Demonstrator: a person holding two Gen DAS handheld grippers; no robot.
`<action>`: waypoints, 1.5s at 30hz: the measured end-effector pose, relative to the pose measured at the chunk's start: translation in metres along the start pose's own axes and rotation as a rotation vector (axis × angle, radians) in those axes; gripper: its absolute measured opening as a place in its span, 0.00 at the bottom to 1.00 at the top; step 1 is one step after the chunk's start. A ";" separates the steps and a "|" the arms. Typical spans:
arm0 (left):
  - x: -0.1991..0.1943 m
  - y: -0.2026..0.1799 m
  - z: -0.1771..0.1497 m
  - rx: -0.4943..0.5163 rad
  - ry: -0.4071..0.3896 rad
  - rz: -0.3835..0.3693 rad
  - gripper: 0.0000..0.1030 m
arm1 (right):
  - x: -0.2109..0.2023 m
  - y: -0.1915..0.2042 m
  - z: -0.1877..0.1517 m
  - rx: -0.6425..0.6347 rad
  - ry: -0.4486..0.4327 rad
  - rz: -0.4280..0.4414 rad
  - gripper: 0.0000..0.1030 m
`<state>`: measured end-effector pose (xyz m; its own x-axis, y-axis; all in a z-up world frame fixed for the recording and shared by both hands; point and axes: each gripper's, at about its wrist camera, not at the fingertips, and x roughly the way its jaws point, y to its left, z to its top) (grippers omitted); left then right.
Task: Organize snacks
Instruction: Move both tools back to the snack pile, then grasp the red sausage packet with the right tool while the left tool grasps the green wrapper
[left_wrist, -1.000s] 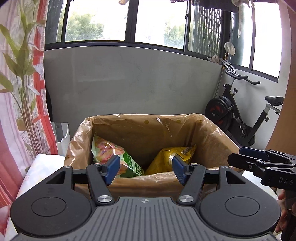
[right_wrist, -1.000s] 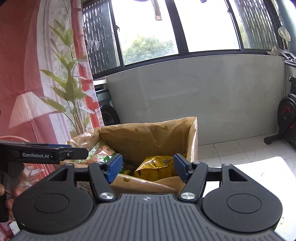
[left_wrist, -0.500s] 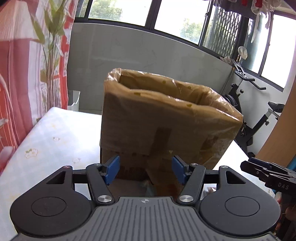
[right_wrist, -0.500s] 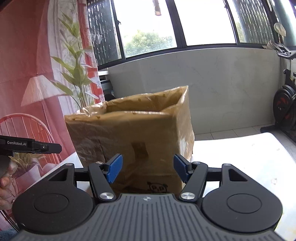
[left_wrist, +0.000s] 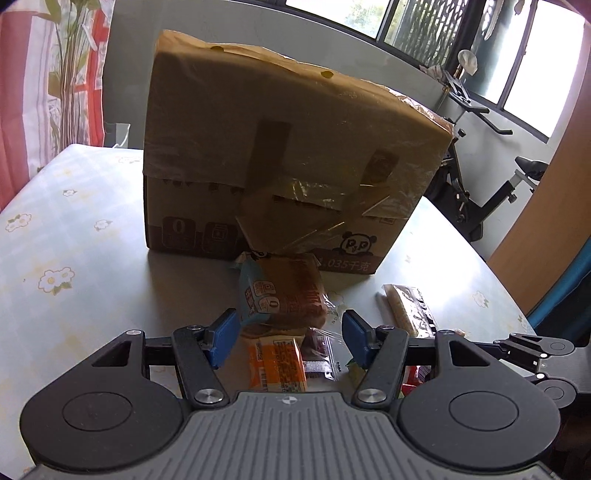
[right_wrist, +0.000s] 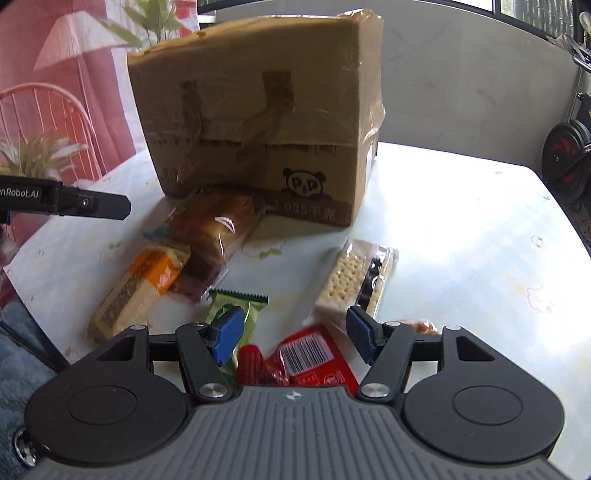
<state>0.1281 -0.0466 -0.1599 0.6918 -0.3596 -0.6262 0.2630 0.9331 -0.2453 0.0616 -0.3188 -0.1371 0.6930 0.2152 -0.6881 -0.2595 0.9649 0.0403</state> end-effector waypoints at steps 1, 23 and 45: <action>0.000 -0.001 -0.001 0.000 0.000 -0.004 0.61 | 0.001 -0.001 -0.005 -0.004 0.015 0.000 0.67; 0.011 -0.016 -0.013 0.019 0.061 -0.004 0.61 | 0.019 -0.003 -0.027 -0.047 0.099 0.018 0.81; 0.023 -0.029 -0.019 0.044 0.104 -0.007 0.61 | 0.019 0.012 -0.028 -0.145 0.021 0.107 0.47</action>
<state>0.1239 -0.0822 -0.1814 0.6170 -0.3627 -0.6984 0.2982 0.9290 -0.2190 0.0535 -0.3076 -0.1701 0.6425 0.3106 -0.7005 -0.4260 0.9047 0.0104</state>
